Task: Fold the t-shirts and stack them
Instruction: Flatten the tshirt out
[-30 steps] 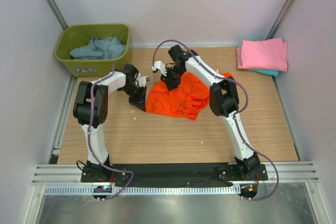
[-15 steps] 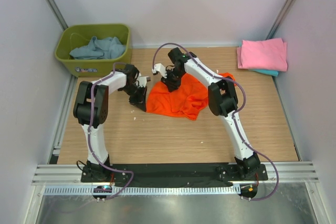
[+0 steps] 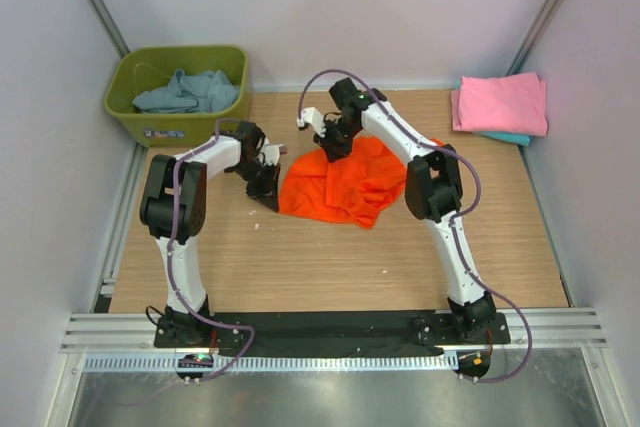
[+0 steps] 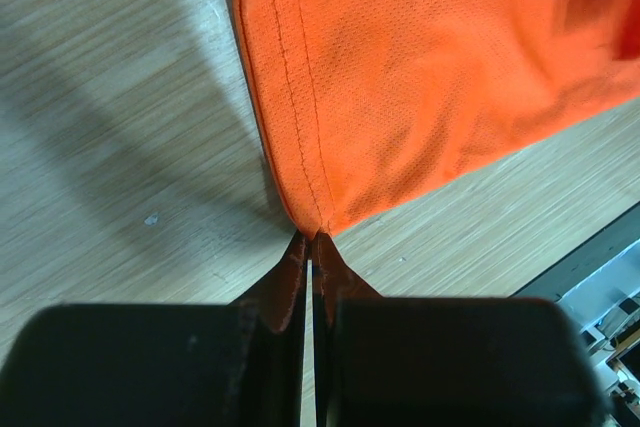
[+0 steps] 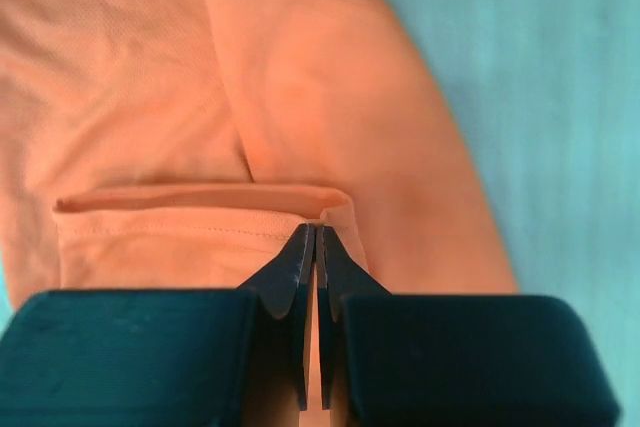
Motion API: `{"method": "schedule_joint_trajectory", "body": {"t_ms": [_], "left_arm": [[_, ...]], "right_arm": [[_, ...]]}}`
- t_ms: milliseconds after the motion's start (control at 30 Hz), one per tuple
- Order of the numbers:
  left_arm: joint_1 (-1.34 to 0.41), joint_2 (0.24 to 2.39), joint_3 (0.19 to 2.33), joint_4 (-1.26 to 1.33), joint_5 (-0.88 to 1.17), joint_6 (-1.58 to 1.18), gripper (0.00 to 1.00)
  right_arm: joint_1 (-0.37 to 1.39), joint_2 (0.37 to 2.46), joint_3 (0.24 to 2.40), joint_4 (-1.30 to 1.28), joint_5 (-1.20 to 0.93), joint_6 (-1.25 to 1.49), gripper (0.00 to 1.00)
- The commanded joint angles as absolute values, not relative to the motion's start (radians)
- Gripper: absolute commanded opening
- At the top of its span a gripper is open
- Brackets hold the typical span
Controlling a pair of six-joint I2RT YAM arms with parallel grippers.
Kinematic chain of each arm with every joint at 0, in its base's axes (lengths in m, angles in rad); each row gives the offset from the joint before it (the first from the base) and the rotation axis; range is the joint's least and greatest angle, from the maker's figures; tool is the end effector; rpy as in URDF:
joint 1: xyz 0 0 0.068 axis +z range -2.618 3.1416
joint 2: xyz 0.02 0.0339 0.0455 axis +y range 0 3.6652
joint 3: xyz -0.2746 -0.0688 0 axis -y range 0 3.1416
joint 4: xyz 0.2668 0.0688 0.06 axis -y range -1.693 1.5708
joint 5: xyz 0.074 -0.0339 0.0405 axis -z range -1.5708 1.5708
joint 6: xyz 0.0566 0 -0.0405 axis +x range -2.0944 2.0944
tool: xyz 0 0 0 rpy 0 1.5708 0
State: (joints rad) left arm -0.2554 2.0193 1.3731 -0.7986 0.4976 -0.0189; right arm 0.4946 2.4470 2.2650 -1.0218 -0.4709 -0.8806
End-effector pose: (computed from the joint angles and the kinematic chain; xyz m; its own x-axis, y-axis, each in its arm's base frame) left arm 0.3838 -0.1281 0.1254 -0.9650 0.2348 -0.1167 0.2618 0.8397 -0.4758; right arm 0.4709 0.2831 0.1838 -0.0864 -0.8274 -0.5550 -0.9941 0.1085 -0.0071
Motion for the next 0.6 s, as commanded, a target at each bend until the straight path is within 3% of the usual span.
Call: {"method": "schedule_joint_trajectory", "body": {"t_ms": [0,233,367,567], "left_arm": [[-0.261,2.029,1.422,-0.802,0.517,-0.017,0.0],[-0.256,2.034,1.462,-0.827,0.52,-0.005,0.0],[-0.255,2.014,1.517,-0.859,0.497,0.041,0.0],[-0.242,1.993,1.756,-0.965,0.494,0.107,0.0]], "right_arm": [[0.46,2.257,2.324,-1.017,-0.457,-0.871,0.07],[0.42,2.174,2.316,-0.988,-0.422,-0.783,0.06],[0.377,2.108,2.238,-0.823,-0.344,-0.62,0.04],[0.299,2.005,2.203,-0.687,-0.217,-0.534,0.01]]}}
